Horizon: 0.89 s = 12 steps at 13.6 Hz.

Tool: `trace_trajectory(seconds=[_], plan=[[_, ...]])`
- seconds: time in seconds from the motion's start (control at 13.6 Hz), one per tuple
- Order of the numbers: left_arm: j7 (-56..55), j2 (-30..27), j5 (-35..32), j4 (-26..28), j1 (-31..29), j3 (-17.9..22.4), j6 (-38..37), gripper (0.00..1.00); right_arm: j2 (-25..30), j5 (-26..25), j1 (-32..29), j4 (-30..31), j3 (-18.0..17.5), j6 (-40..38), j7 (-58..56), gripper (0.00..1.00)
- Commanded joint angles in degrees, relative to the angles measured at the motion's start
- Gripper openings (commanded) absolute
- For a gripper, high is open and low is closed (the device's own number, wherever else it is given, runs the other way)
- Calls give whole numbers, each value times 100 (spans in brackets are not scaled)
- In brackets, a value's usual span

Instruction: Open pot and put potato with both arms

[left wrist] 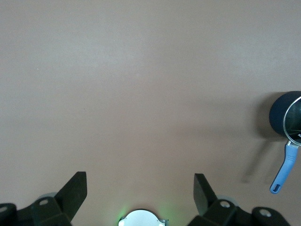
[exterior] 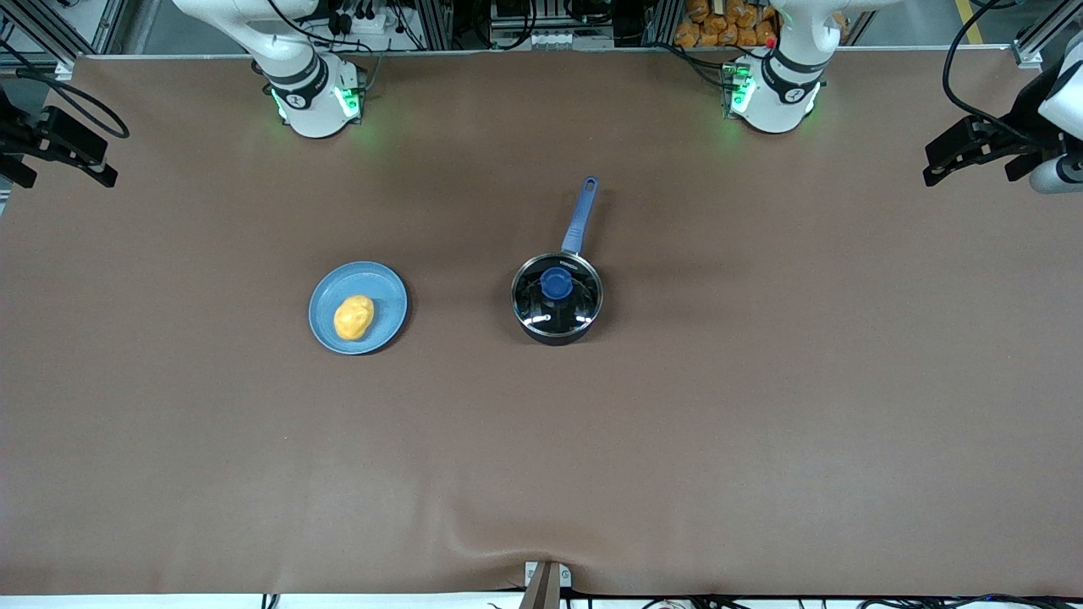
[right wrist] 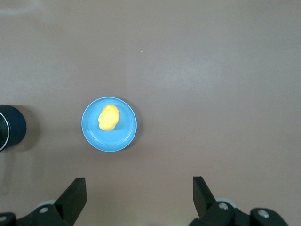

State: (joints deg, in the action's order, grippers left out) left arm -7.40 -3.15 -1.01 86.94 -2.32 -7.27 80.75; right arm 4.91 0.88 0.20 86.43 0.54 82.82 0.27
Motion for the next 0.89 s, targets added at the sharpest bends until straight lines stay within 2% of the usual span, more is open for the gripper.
trace_trajectory(seconds=[0.0, 0.81], plan=[[142, 148, -75, -169, -5, -20, -130, 100, -34, 79, -99, -82, -63, -73, -62, 100], [142, 166, -31, -169, -119, -11, -121, 100, -34, 79, -108, -74, -63, -82, -71, 100]])
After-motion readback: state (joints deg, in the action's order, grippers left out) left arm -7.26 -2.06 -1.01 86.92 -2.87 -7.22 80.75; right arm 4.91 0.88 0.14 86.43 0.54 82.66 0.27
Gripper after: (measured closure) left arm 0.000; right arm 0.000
